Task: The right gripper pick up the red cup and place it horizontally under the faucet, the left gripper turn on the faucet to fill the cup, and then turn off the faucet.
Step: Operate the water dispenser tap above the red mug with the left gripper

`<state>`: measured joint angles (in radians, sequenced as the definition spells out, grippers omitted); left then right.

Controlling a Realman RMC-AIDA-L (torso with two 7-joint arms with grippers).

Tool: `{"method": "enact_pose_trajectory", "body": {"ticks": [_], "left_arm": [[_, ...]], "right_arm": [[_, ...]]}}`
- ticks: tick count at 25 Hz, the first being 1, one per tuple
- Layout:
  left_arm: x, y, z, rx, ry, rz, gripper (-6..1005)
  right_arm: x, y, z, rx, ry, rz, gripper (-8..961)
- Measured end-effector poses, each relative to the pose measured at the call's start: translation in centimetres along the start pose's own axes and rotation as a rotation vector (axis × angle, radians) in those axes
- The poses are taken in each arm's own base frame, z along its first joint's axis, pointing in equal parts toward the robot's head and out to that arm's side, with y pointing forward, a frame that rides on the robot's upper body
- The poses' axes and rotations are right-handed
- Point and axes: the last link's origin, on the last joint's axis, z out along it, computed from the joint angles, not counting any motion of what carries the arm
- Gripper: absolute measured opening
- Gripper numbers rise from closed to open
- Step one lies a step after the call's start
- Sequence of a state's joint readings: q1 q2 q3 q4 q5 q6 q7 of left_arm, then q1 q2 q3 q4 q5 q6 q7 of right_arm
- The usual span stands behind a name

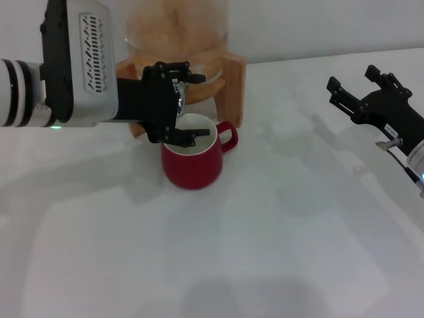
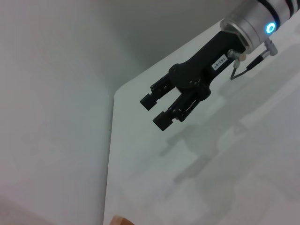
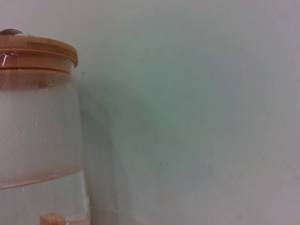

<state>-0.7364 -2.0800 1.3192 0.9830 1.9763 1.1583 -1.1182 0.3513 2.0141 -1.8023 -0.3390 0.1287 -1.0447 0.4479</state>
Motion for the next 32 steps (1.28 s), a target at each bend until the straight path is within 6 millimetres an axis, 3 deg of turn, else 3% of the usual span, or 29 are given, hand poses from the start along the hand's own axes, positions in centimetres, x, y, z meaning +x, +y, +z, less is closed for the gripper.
{"method": "enact_pose_trajectory", "body": {"ticks": [32], "left_arm": [[0.09,-0.49,0.14,0.016,-0.008,0.021,857]], "right_arm": [[0.03,0.05,0.0,-0.002,0.001,0.0,874]]}}
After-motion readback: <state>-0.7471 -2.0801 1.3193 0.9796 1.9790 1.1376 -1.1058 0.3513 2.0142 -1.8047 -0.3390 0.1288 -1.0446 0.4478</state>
